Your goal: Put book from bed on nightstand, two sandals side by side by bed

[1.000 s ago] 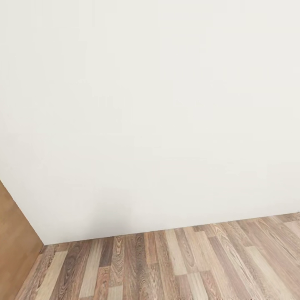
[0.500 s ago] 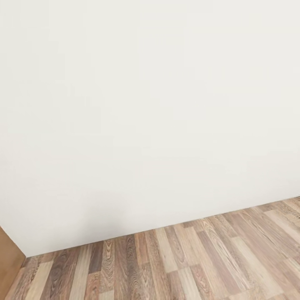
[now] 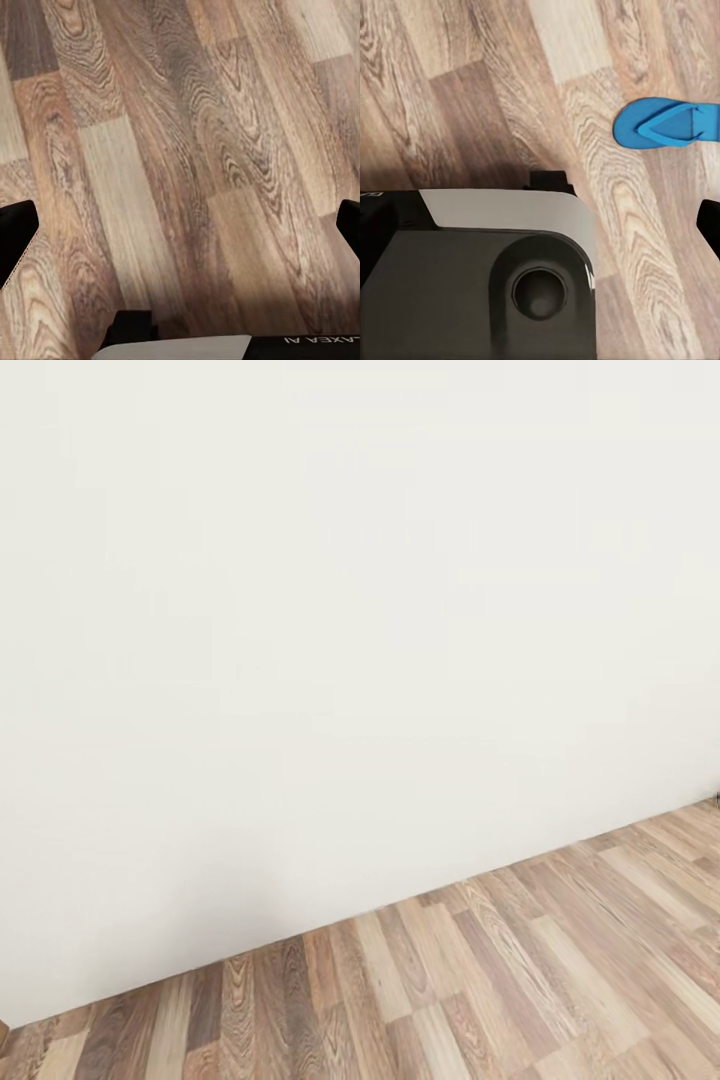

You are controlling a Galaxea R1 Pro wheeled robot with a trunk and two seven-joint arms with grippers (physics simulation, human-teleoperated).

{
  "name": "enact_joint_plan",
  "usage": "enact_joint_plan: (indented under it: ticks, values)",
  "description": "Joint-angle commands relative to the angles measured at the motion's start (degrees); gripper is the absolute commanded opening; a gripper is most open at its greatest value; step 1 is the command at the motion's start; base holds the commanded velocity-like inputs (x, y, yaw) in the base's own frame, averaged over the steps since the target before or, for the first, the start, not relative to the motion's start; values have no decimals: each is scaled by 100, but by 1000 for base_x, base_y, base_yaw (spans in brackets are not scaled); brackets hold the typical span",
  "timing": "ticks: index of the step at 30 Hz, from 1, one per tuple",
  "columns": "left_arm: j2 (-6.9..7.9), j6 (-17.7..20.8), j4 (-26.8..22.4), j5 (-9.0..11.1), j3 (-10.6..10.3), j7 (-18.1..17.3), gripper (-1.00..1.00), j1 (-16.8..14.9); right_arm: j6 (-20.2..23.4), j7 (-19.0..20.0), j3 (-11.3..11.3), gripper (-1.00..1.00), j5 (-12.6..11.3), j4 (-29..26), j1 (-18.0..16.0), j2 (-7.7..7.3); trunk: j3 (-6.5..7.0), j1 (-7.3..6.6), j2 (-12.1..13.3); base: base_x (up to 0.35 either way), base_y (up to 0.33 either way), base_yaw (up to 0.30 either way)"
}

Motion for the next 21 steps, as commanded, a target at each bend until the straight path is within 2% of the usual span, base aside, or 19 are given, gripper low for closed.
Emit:
enact_joint_plan:
  ticks: [1,21]
  values:
    - [-1,-12,-3,4,1,-1,100,1,-11,2,-16,100,-1,-8,2,3,-3,2,-2,131,92,-204]
    - [-1,-13,-4,4,1,-1,100,1,-11,2,-16,100,-1,-8,3,3,-3,2,-2,9,7,-202]
